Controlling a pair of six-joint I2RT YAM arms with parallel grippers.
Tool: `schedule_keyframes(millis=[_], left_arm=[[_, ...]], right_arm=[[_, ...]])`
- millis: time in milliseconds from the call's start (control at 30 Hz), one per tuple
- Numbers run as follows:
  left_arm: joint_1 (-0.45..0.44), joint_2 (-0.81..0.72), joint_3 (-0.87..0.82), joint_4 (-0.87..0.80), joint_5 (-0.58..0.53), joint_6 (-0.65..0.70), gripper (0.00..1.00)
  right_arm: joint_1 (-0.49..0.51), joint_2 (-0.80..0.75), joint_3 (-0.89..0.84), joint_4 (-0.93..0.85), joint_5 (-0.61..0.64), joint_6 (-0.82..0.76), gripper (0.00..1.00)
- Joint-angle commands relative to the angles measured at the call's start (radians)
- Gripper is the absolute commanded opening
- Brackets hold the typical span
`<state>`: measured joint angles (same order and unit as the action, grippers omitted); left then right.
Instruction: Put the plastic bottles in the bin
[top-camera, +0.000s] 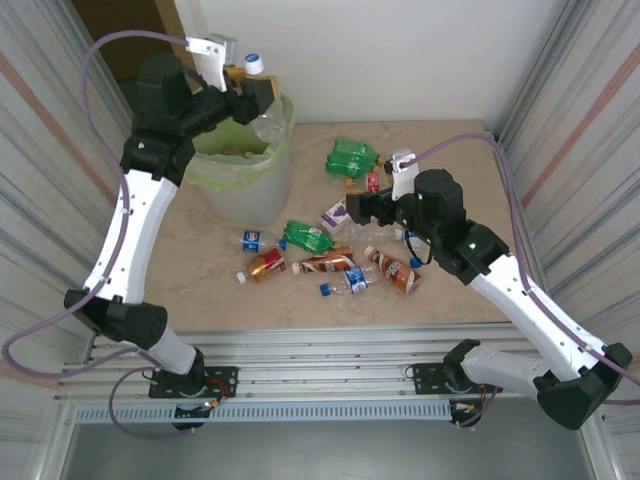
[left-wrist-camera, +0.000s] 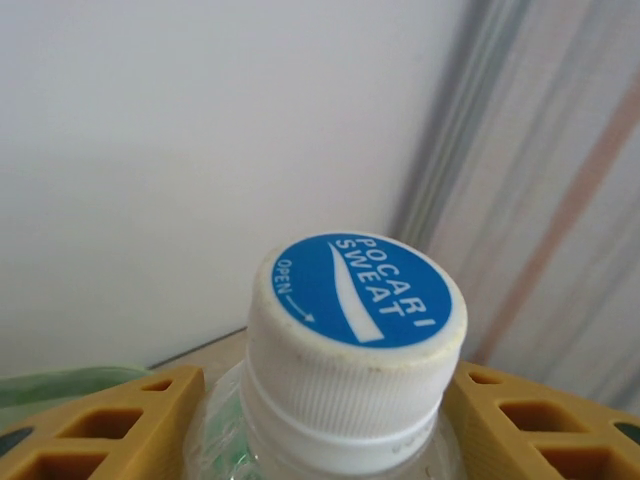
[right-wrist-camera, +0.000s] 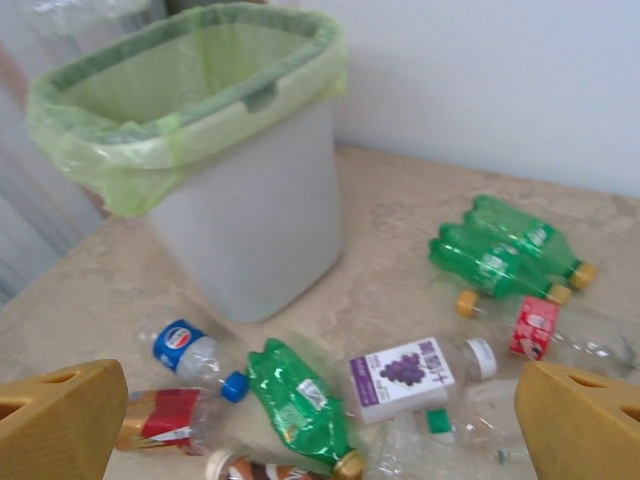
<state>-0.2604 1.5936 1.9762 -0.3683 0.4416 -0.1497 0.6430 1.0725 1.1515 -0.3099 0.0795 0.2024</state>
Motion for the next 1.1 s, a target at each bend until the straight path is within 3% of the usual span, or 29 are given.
schedule_keyframes(millis=[0,267,700,900,1067], left_arm=[[0.040,0.073,0.084,-0.137,-0.130,0.117,0.04],[0.101,0.237,0.224,-0.310,-0.250,0.202,0.04],[0.115,0.390,0.244,-0.427,-0.399,0.251,0.10],[0.130,0.442,0.253,-0.471,-0.391,0.228,0.25],[0.135,0.459,0.256,-0.488,-0.388,0.210,0.55]], right_arm=[[-0.003,-0.020,-0.024,-0.038,0.111,0.050,0.98],[-0.026,-0.002,-0.039,-0.058,0.135,0.110,0.98],[-0.052,0.003,-0.056,-0.067,0.136,0.150,0.98],[-0.060,-0.004,-0.063,-0.075,0.138,0.158,0.98],[-0.070,-0.005,-0.067,-0.078,0.138,0.164,0.98]])
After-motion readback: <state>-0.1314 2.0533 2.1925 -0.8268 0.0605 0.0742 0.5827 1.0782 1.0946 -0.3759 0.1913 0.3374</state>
